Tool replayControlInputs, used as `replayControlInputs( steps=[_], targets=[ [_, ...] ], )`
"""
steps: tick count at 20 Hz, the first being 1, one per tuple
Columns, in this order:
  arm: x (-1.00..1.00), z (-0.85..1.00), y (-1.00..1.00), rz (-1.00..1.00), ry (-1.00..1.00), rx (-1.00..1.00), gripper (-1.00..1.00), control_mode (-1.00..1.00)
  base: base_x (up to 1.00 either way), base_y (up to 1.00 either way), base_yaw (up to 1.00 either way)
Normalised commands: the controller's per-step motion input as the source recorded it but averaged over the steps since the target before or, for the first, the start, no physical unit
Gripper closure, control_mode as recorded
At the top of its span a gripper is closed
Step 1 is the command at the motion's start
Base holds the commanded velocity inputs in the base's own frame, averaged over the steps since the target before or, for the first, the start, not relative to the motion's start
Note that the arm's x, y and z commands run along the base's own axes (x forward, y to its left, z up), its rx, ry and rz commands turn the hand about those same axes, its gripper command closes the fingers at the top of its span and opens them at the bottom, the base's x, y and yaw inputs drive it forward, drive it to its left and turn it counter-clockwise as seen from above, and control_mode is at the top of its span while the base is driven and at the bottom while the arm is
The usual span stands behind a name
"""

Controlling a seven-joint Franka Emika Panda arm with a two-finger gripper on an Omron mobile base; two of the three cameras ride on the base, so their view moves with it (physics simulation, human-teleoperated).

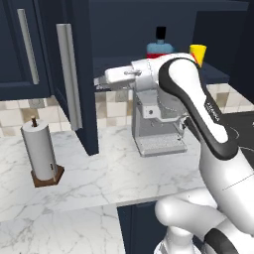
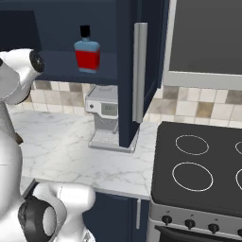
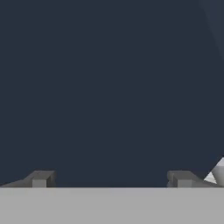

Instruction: Open the cabinet directly in front. Then move the liquor and the cup to the dining counter with the jar on it.

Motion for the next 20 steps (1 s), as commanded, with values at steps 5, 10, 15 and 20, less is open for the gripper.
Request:
replayControlInputs(
  steps=[5, 10, 15, 20],
  targets=[
    [-0.23, 0.04, -0.74, -0.66, 0.0, -0.05, -1.0, -1.0, 0.0, 0.0, 0.0],
    [-0.1, 0.08, -0.79, -0.64, 0.0, -0.16, -1.0, -1.0, 0.0, 0.0, 0.0],
    [-0.04, 0.23, -0.91, -0.58, 0.0, -0.24, -1.0, -1.0, 0.0, 0.0, 0.0],
    [-0.01, 0.2, -0.89, -0.5, 0.06, -0.26, -1.0, -1.0, 0.0, 0.0, 0.0]
  ],
)
